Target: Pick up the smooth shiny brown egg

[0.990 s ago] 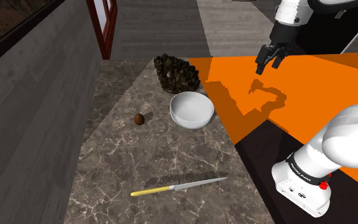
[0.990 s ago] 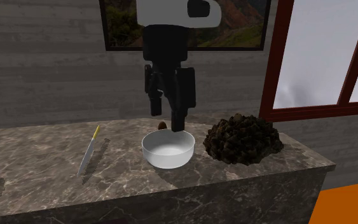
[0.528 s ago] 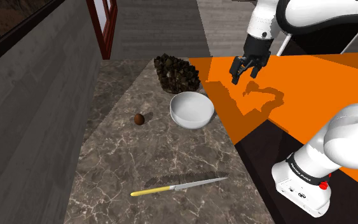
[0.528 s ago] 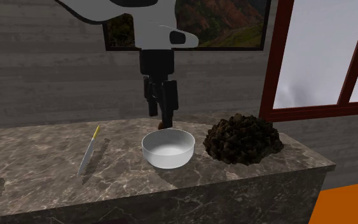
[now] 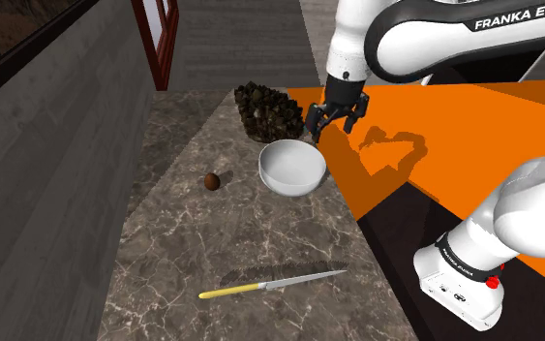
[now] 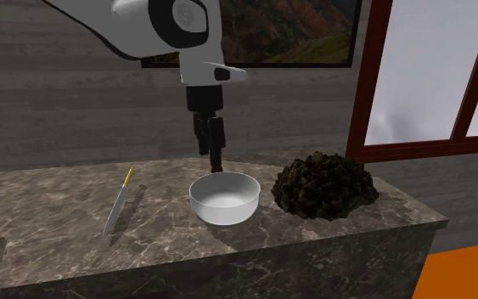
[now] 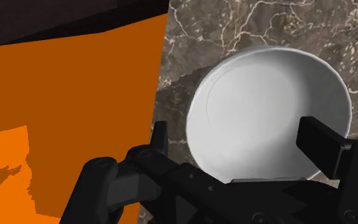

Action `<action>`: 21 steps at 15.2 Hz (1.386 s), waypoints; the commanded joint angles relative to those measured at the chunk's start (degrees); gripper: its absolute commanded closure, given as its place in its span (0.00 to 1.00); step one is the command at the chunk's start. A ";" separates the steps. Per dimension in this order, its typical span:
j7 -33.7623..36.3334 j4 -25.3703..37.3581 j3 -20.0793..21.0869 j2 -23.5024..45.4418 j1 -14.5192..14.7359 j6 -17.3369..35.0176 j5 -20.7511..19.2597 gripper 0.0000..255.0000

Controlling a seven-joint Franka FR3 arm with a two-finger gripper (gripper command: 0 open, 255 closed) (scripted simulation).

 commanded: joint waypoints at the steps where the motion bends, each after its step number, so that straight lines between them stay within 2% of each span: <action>1: 4.01 2.12 2.53 4.33 -0.04 2.32 -0.67 0.00; 6: 13.94 8.81 7.74 15.11 -0.23 5.87 -4.87 0.00; 11: 24.63 17.68 10.97 27.21 0.98 7.16 -12.10 0.00; 15: 32.44 26.47 11.34 37.32 3.96 6.29 -18.50 0.00; 21: 40.64 42.83 9.15 52.41 10.91 2.41 -25.99 0.00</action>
